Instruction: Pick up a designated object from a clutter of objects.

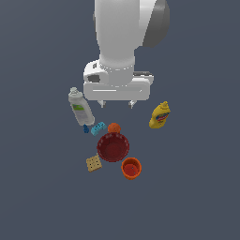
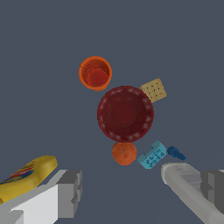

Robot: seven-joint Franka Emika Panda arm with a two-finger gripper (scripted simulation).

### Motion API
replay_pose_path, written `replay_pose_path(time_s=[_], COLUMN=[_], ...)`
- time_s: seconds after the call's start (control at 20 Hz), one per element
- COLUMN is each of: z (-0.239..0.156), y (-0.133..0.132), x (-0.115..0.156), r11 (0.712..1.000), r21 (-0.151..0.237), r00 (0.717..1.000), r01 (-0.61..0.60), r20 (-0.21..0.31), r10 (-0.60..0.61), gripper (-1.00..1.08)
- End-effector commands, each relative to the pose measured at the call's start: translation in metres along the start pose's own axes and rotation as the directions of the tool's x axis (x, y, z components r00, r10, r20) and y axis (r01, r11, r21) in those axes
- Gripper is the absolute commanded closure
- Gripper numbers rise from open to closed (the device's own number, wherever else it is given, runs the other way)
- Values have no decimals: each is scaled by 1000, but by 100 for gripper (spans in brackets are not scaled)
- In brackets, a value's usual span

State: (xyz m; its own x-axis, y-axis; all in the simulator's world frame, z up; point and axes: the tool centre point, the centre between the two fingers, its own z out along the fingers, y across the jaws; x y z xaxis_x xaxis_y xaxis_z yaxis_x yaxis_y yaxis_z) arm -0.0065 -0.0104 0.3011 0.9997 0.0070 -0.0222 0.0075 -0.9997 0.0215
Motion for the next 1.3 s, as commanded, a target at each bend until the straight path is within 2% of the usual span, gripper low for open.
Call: replay_pose_path(time_s=[0.0,0.7,1.25], z=[0,-1,30], y=[0,-10,-7], x=[0,-2,-4], r11=[1000,999,996], r21=[0,9,17], r00=[1000,999,996], r01=[0,42,-86], r20=[0,8,7], r10=[0,-43,86], gripper=[-92,-92,-92])
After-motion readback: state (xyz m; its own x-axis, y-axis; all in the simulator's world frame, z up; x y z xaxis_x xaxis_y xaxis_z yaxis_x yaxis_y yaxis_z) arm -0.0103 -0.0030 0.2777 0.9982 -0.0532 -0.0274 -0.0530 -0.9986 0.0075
